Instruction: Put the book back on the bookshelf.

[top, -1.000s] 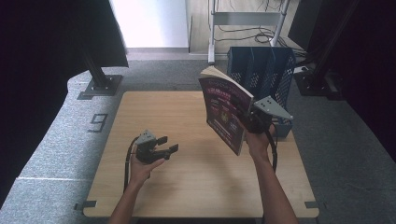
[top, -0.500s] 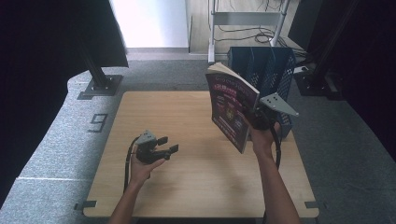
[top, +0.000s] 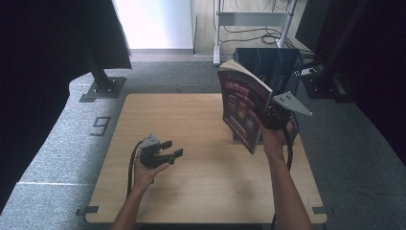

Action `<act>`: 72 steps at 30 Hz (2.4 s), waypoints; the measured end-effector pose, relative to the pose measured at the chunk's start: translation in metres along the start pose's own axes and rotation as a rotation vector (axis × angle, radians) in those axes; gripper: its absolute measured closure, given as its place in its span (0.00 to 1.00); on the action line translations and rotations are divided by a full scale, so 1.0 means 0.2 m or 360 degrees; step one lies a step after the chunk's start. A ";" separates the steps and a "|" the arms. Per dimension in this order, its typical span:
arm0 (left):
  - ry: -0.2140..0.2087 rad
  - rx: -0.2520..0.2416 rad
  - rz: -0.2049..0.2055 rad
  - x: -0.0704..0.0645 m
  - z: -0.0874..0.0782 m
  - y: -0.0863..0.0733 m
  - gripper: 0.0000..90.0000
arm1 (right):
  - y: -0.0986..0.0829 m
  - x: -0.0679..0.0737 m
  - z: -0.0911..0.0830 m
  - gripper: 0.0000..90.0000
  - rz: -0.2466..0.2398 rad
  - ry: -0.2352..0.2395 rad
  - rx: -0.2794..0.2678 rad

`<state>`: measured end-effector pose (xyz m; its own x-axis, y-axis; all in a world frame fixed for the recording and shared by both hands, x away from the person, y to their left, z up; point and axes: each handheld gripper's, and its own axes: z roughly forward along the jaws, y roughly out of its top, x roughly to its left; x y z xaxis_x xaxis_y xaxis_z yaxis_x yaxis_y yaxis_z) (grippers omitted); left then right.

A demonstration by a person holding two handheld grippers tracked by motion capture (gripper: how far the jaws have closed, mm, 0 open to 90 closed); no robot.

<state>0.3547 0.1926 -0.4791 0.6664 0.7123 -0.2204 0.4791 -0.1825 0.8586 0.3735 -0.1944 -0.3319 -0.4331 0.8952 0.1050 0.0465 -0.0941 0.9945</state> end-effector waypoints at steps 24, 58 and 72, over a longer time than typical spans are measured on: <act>0.0017 -0.0007 -0.0002 0.00 0.00 0.00 0.37 | 0.02 -0.14 0.00 0.91 0.0054 -0.0163 -0.0015; 0.0016 -0.0021 -0.0008 0.01 -0.01 0.01 0.36 | 0.00 -0.26 0.13 0.91 0.0077 -0.0307 -0.0017; -0.0001 -0.0018 -0.0001 0.00 -0.01 0.01 0.36 | 0.02 -0.26 0.25 0.91 0.0054 -0.0372 -0.0026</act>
<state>0.3545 0.1945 -0.4765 0.6666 0.7118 -0.2212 0.4730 -0.1746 0.8636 0.4400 -0.2191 -0.3338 -0.2111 0.9678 0.1374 0.0421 -0.1314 0.9904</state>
